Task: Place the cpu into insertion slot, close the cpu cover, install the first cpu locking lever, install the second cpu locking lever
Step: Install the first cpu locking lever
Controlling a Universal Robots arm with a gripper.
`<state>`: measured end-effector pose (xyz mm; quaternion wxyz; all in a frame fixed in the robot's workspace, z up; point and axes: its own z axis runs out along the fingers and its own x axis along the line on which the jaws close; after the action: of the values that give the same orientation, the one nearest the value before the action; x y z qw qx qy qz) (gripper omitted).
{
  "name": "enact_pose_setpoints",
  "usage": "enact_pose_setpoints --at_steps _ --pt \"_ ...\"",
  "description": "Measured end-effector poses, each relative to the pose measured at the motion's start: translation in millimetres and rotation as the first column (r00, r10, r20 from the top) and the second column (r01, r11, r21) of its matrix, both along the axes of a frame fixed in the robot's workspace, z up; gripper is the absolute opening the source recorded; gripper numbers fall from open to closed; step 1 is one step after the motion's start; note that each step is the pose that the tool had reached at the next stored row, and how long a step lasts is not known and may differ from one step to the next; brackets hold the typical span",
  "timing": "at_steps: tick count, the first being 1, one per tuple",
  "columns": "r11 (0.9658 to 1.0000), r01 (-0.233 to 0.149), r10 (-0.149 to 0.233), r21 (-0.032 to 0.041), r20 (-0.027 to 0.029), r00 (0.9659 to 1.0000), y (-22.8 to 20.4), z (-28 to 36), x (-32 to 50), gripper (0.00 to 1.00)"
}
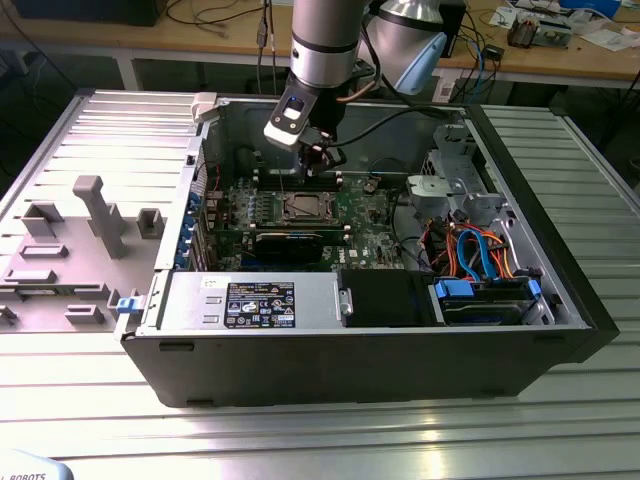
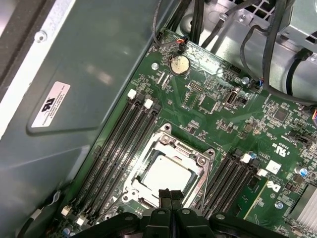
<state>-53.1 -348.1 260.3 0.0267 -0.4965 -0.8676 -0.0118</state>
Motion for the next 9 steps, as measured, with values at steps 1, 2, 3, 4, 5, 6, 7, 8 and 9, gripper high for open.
enact_pose_setpoints --at_steps 1,2,3,4,5,6,7,8,9 --pt "1.0 -0.003 0.003 0.0001 0.0 1.0 0.0 0.0 0.0 0.11" --pt "1.0 -0.006 0.006 0.0002 0.0 1.0 0.0 0.0 0.0 0.11" --pt "1.0 -0.009 0.009 0.0004 0.0 1.0 -0.1 0.0 0.0 0.11" --pt "0.9999 -0.013 0.013 0.0006 0.0 0.9999 -0.2 0.0 0.0 0.11" --pt "0.9999 -0.015 0.015 0.0008 0.0 0.9999 -0.2 0.0 0.0 0.11" --pt "0.9999 -0.017 0.017 0.0008 0.0 0.9999 -0.3 0.0 0.0 0.11" --pt "0.9998 -0.02 0.02 0.001 0.0 0.9998 -0.3 0.0 0.0 0.11" --pt "0.9998 -0.022 0.022 0.0009 0.0 0.9998 -0.4 0.0 0.0 0.11" --pt "0.9997 -0.024 0.024 0.0009 0.0 0.9997 -0.4 0.0 0.0 0.11"
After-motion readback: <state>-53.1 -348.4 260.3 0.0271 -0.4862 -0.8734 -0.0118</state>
